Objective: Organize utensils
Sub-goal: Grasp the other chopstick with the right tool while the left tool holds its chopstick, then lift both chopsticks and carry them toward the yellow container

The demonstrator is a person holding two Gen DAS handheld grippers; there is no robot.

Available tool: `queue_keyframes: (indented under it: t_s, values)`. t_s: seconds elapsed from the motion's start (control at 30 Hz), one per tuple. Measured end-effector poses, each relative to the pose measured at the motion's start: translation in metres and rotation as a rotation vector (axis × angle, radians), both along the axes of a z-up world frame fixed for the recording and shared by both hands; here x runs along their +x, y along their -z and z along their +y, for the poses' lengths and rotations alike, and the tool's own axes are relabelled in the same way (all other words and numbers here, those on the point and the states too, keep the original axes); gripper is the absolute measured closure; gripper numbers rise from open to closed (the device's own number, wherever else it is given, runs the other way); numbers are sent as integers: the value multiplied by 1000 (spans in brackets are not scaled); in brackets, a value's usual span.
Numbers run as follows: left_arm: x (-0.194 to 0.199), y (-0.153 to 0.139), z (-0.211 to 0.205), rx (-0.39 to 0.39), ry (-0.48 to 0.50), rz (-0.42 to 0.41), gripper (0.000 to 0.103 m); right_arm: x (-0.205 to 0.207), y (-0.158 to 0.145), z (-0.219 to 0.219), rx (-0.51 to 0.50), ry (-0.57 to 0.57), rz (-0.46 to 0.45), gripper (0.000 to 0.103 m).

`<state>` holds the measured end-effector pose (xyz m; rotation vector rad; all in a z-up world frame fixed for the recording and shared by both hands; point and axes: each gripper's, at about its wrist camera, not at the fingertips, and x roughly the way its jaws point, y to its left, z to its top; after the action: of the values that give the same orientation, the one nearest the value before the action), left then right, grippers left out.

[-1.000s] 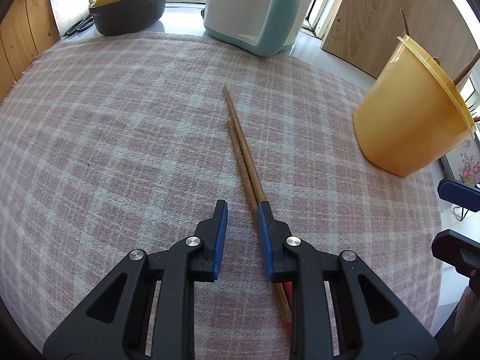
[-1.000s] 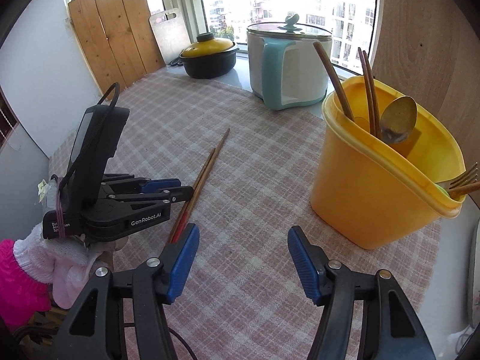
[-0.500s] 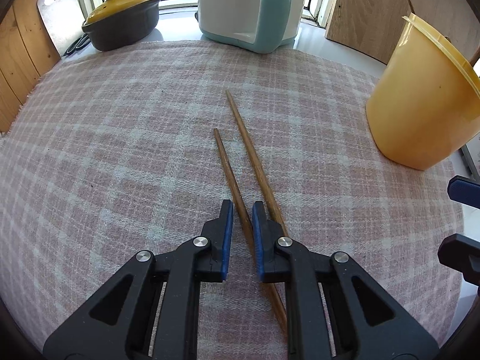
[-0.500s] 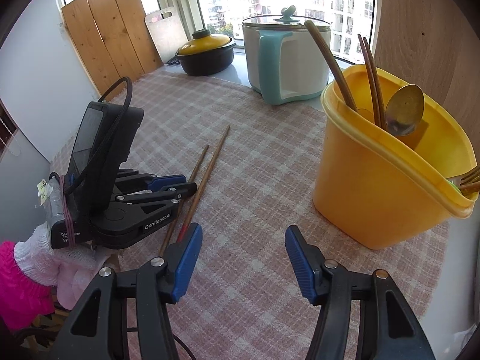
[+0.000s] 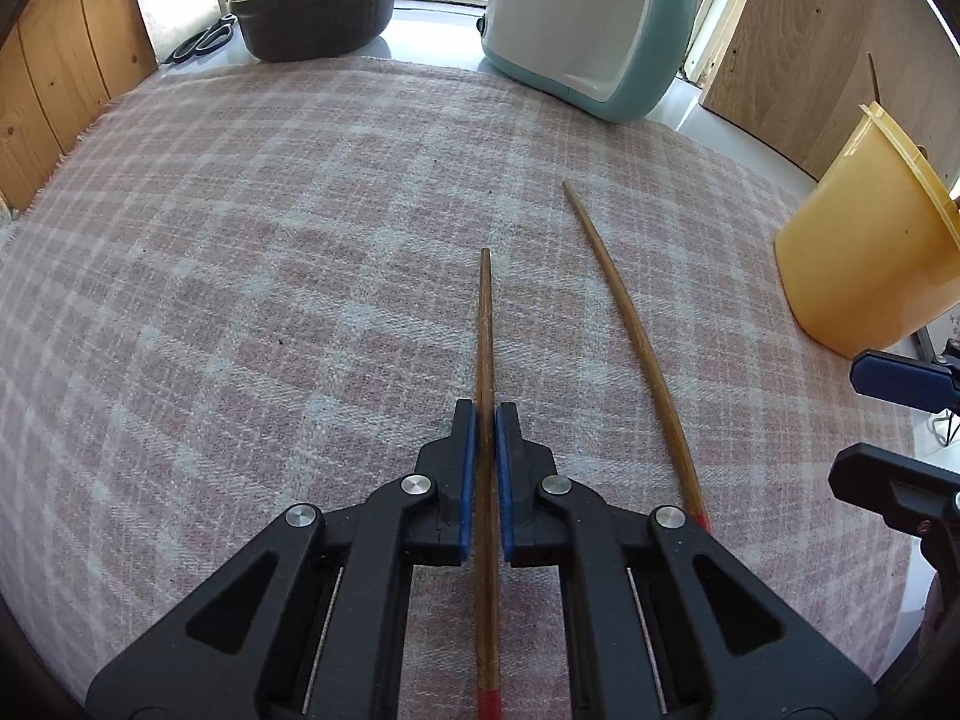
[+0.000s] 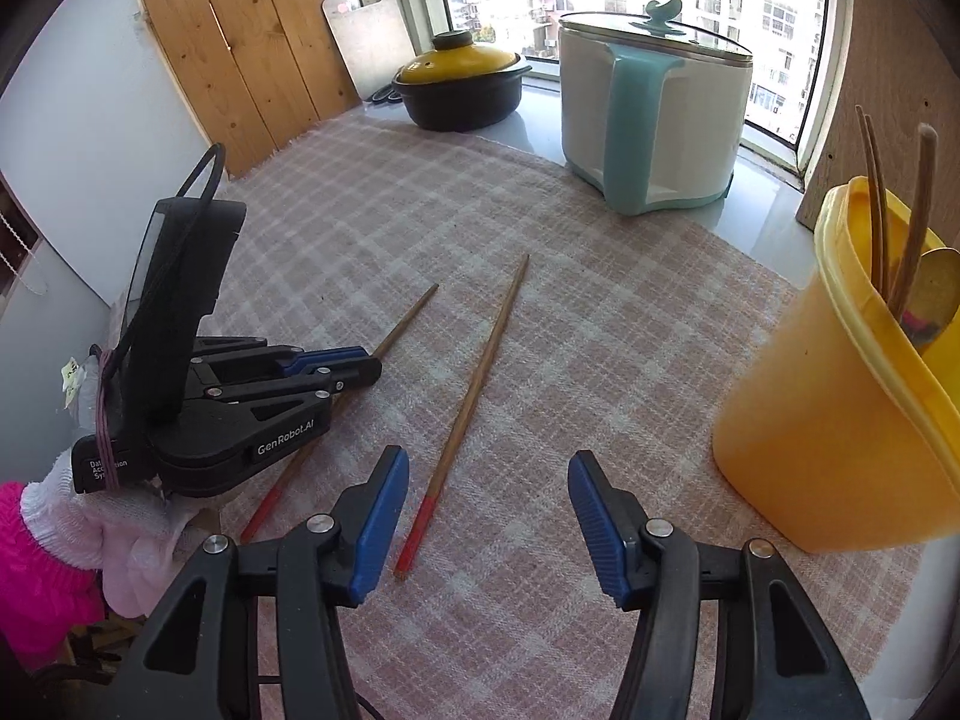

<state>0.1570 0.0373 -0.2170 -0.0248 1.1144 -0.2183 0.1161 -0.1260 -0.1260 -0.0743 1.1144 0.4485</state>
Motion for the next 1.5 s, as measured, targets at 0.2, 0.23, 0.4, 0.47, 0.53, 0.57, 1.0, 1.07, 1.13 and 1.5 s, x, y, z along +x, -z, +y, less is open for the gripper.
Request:
queue_keyframes:
  t_s: [0.2, 0.23, 0.4, 0.47, 0.53, 0.57, 1.0, 1.07, 1.13, 1.5]
  values:
    - [-1, -1, 18, -20, -10, 13, 98, 36, 12, 27, -59, -14, 62, 54]
    - [1, -1, 22, -35, -15, 21, 98, 42, 14, 31, -67, -12, 76, 56]
    - [18, -1, 27, -57, -10, 74, 97, 73, 27, 42, -68, -5, 170, 65]
    - [25, -3, 23, -27, -6, 82, 95, 85, 32, 43, -59, 15, 209, 65]
    - [30, -3, 16, 2, 9, 84, 94, 94, 37, 44, -47, 30, 240, 65]
    - [32, -3, 14, 16, 14, 80, 94, 98, 39, 44, -43, 34, 257, 65]
    - [44, -2, 22, -25, -30, 77, 99, 138, 64, 63, -142, 39, 288, 71]
    - [44, -3, 25, -35, -47, 74, 99, 143, 65, 66, -151, 31, 279, 71]
    - [46, -3, 26, -41, -58, 72, 99, 146, 65, 71, -171, 23, 271, 80]
    - [35, -28, 39, -82, -122, 10, 100, 135, 47, 54, -67, 39, 250, 100]
